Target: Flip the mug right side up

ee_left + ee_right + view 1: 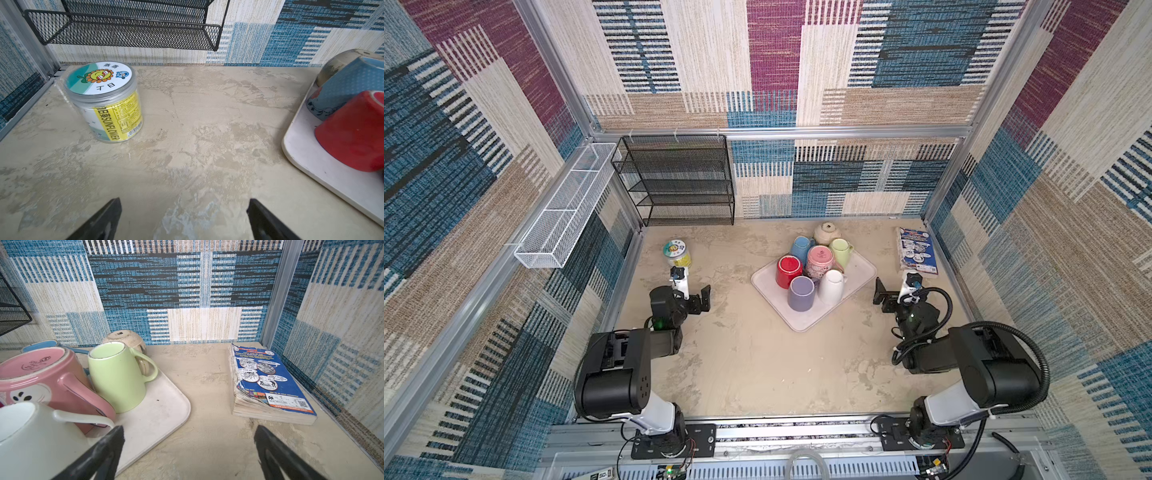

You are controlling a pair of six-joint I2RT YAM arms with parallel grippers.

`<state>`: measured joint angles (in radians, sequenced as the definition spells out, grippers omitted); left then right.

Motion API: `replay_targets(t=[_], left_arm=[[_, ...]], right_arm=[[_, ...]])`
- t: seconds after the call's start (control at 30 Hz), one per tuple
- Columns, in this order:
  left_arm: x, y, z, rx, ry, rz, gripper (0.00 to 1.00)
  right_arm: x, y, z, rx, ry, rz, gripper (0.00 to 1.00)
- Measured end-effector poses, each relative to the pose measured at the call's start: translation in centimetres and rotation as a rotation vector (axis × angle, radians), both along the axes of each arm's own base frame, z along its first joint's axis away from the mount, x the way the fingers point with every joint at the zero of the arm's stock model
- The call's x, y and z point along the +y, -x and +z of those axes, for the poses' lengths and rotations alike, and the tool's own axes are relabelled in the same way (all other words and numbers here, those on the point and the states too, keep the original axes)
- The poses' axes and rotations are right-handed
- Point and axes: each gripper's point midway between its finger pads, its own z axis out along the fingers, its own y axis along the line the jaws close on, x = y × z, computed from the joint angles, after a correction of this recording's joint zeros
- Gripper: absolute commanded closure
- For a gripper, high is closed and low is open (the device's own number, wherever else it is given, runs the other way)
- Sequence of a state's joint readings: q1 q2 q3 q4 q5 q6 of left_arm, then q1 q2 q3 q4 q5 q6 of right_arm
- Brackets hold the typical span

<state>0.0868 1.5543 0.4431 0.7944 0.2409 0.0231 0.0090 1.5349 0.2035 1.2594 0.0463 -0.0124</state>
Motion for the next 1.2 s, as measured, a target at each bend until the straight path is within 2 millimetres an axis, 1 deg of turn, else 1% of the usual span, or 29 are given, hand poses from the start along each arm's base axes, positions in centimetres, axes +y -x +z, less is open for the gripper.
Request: replay_targets(t=[0.6,1.03,1.1,1.13,1.2], left_arm=[[0.0,0.1,-0.1,0.002,-0.001,0.003,0.00],[0.4,0.0,0.0,0.000,-0.010,0.024,0.00],[0.5,0.0,0.0,0.000,-0.011,0.030,0.00],[0.8,0.0,0.1,0.001,-0.011,0.049,0.01],[1.4,-0.2,0.9,0.010,-0.012,0.083,0.05]], right_arm=[[0.0,0.0,0.0,0.000,0.000,0.000,0.00],[0.0,0.0,0.0,-0.001,0.000,0.000,0.00],[-0.1,-0.1,0.7,-0.008,0.000,-0.003,0.00],[-0.2,-0.3,1.8,-0.022,0.000,-0.010,0.00],[-0.6,-1.1,4.3,-0.053,-0.012,-0.036,0.00]])
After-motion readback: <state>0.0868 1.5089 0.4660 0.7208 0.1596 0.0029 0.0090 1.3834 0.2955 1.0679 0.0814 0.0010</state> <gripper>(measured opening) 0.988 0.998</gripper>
